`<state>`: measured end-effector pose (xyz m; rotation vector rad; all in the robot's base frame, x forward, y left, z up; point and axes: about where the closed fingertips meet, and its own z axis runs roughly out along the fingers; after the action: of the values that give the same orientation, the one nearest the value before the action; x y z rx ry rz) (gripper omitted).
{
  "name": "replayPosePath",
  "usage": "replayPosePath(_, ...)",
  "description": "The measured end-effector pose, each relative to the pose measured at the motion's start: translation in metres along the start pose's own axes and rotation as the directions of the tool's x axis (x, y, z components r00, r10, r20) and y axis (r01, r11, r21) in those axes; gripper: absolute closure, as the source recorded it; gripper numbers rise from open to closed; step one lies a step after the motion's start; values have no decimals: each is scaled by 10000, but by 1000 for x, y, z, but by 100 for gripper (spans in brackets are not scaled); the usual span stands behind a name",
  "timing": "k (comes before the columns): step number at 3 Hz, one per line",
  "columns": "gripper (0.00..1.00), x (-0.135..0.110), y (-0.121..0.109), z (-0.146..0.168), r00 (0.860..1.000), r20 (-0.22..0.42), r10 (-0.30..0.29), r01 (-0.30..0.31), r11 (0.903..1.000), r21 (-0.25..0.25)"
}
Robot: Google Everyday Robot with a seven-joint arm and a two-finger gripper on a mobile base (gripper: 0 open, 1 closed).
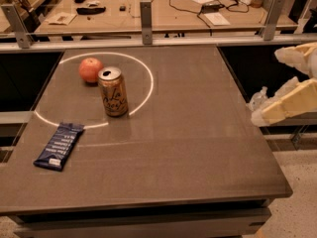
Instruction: Knock orange can over
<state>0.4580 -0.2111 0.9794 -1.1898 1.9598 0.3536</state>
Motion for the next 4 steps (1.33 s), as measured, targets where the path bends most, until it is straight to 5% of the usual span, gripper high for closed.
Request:
replayPosePath(1,0,1,-3,22,9910,1341,50,1,9993,-382)
replayPosePath(2,0,1,0,52,9679,2508,-185,467,9932,-1071)
replayPosePath(3,0,2,4,79,9496,3127,-214,712,9863,-1486)
replayPosePath(4,0,2,4,79,9495,3130,-218,718,9862,-1490)
